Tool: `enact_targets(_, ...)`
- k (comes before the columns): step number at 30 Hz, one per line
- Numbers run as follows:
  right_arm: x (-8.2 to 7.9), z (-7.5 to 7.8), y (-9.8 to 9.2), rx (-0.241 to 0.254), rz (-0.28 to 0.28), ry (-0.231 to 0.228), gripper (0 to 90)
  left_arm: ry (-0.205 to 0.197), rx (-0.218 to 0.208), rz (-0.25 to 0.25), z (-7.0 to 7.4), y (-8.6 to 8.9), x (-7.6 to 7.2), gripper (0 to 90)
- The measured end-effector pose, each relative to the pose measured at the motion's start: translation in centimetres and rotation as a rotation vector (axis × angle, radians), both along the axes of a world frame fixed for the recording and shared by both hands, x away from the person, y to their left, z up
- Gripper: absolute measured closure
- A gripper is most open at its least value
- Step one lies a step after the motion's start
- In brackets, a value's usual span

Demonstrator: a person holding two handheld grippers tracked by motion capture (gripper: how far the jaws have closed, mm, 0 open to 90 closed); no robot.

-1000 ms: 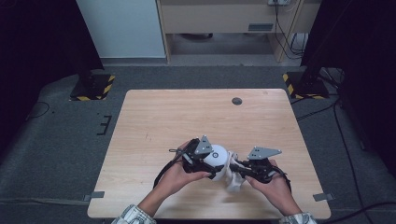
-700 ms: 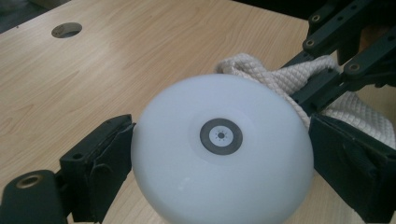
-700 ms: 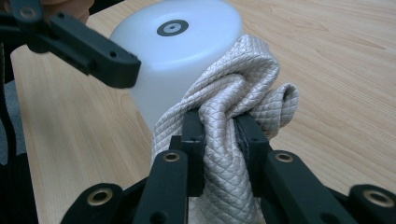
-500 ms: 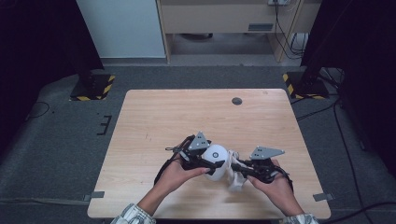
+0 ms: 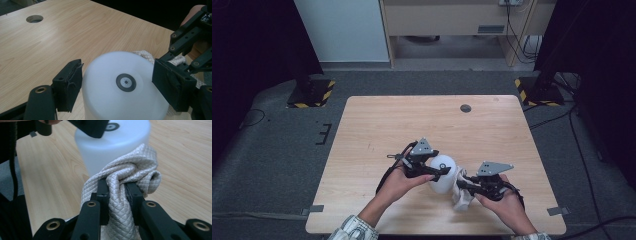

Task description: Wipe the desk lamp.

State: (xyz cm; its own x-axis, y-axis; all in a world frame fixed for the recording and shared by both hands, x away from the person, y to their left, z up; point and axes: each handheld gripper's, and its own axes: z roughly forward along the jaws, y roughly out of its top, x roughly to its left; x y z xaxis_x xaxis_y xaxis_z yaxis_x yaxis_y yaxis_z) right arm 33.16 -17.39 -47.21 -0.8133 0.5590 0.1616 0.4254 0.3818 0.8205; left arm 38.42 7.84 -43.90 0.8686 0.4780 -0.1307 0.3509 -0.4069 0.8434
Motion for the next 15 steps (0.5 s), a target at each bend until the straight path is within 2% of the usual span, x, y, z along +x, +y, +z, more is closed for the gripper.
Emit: enact_targets(15,-1.1,0.1,1.7,-0.003,0.083,0.003,77.4,0.009,-0.002,-0.009,0.0,0.3,0.2,26.3)
